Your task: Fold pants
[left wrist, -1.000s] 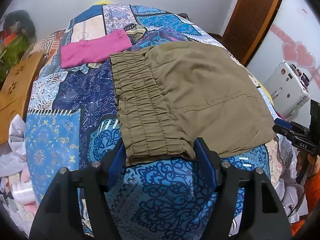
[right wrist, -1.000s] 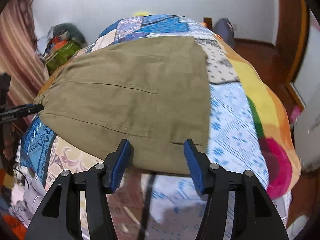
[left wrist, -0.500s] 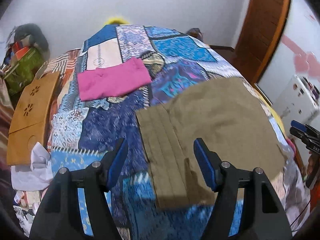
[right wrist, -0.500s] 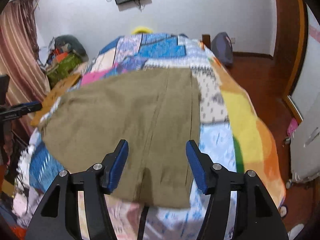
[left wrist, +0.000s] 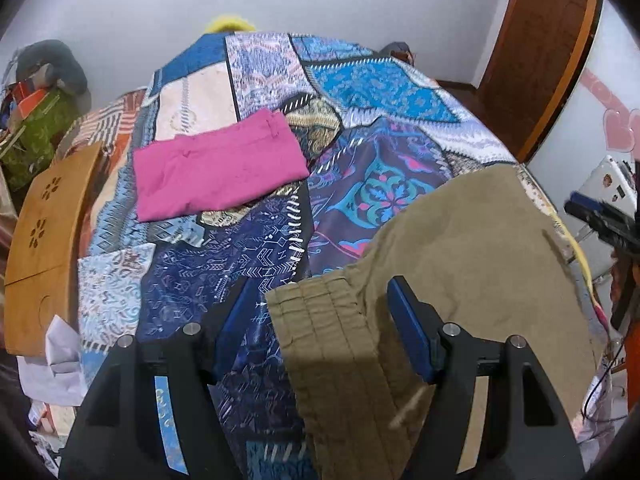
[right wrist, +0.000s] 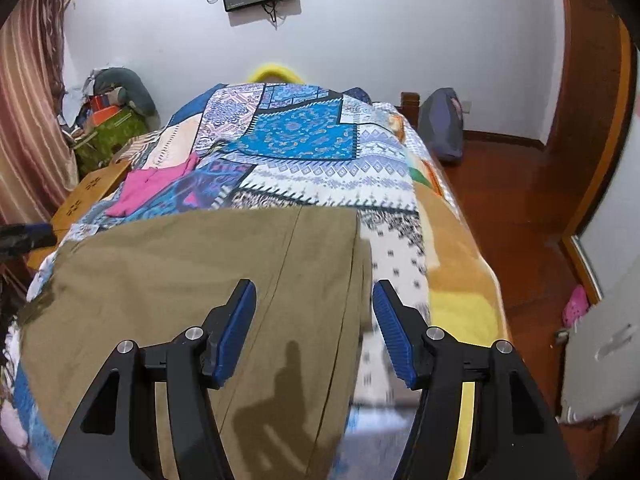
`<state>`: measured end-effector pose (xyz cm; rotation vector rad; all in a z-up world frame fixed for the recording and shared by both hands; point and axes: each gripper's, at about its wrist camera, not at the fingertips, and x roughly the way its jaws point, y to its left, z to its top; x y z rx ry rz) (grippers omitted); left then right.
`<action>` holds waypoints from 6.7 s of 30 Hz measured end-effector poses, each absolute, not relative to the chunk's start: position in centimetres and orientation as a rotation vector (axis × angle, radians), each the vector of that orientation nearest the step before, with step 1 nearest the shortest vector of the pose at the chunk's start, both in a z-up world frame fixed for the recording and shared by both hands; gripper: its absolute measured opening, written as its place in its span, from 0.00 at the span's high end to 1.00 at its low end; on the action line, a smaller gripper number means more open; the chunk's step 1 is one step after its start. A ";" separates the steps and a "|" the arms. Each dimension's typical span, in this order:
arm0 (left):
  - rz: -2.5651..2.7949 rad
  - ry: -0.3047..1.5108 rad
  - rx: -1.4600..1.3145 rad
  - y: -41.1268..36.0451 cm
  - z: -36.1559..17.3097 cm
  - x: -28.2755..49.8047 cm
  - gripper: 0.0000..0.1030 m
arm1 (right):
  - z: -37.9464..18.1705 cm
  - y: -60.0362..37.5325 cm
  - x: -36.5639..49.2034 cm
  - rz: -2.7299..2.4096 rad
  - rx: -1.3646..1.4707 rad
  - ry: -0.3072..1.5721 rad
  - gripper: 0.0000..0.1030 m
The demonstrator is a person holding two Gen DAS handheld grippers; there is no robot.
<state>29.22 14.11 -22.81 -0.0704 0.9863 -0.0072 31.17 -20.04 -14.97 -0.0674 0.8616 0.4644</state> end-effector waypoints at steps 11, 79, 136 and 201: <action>0.006 1.019 -0.165 16.0 -26.2 30.5 0.32 | -21.1 -17.3 39.2 0.464 -0.112 0.988 0.58; -0.069 0.985 -0.390 10.1 -20.3 13.9 0.21 | -9.4 -14.7 16.6 0.648 -0.062 0.757 0.37; 0.128 0.680 0.011 5.2 -14.2 15.2 0.68 | -13.9 -12.0 16.7 0.700 -0.107 0.926 0.36; -0.250 1.016 0.039 -2.0 -22.2 18.6 0.38 | -17.2 -19.8 15.3 0.568 0.089 0.935 0.32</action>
